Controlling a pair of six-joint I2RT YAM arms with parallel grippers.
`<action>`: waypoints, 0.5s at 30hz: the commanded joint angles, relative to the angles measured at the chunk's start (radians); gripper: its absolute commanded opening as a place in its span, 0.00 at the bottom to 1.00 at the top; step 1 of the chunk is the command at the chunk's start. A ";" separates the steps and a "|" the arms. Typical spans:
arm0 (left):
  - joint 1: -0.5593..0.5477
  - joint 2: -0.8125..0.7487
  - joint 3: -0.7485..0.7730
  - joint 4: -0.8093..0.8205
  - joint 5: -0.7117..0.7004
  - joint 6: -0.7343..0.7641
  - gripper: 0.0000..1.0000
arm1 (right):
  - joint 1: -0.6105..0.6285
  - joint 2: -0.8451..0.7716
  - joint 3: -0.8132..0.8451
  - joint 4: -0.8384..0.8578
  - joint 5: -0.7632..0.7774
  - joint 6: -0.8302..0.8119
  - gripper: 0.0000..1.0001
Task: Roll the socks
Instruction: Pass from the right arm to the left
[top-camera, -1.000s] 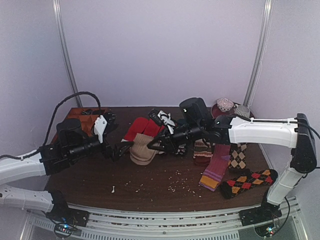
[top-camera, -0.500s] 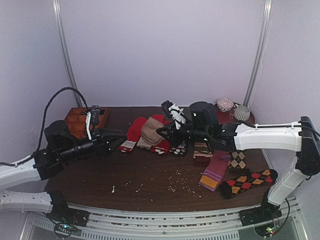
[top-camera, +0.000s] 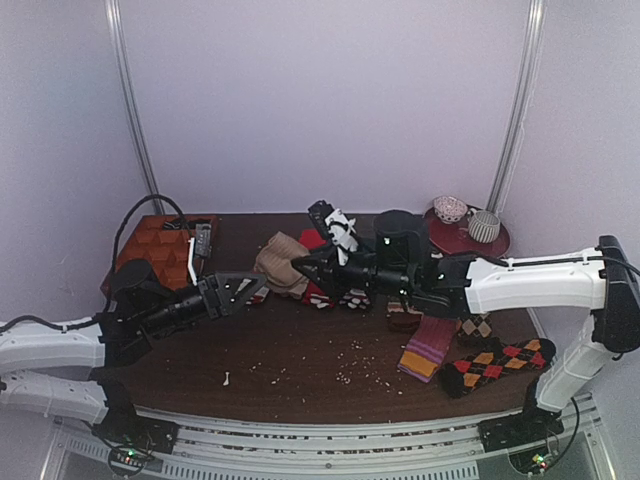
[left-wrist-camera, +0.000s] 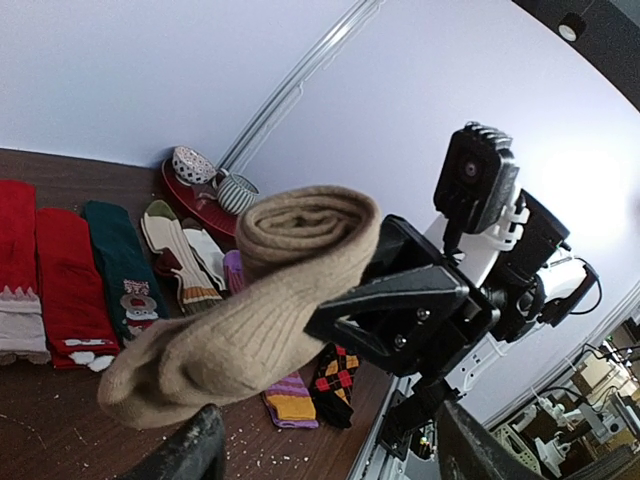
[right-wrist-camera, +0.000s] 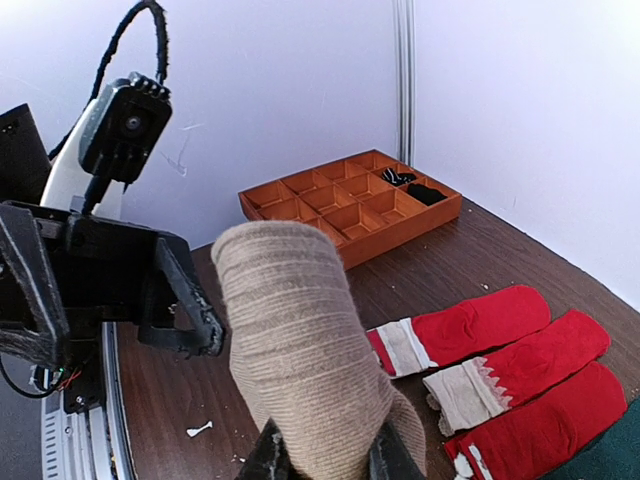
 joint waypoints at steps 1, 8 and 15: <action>0.006 0.043 0.028 0.116 -0.011 -0.026 0.71 | 0.020 0.011 0.015 0.057 0.018 0.016 0.00; 0.005 0.059 0.024 0.133 -0.017 -0.029 0.67 | 0.046 0.023 0.021 0.047 0.007 0.018 0.00; 0.005 0.080 0.014 0.174 -0.026 -0.025 0.70 | 0.063 0.034 0.026 0.066 -0.073 0.045 0.00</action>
